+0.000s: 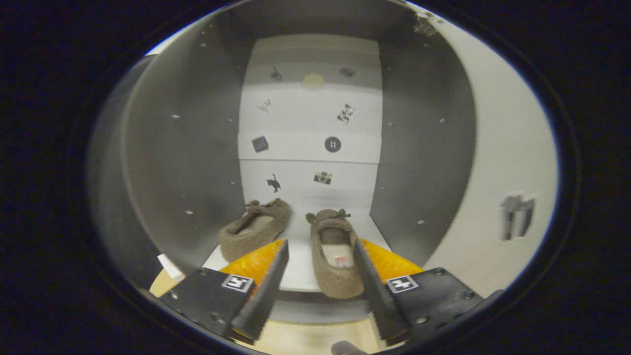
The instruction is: Open the shoe cabinet door, grab the shoes and put them into the shoe cabinet, then close the shoe cabinet door.
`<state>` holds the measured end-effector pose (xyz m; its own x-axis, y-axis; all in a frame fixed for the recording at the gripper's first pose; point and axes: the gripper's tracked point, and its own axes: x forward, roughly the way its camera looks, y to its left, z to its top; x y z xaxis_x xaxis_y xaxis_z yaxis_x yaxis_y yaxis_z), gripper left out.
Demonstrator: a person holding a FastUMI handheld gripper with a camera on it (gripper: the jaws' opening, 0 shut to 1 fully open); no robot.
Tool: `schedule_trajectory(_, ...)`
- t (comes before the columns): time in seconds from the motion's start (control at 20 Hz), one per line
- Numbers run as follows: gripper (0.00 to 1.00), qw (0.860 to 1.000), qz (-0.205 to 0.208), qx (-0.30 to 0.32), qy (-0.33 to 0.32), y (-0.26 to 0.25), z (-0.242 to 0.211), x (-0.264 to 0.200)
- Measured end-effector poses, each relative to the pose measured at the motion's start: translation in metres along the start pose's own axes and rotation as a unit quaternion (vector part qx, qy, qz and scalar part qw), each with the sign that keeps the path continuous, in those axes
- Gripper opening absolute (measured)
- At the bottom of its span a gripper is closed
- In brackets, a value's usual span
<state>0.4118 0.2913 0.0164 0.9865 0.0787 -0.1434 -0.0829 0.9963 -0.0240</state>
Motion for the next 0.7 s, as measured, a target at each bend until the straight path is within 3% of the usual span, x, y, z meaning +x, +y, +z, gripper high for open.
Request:
schedule_trajectory(0.1,1.0,1.0,0.012,0.002,-0.018,0.003,0.001,-0.049)
schedule_trajectory(0.4,1.0,0.998,0.027,0.004,-0.054,-0.001,-0.028,-0.193)
schedule_trajectory(0.7,1.0,0.998,0.018,0.005,-0.057,-0.041,-0.068,-0.309)
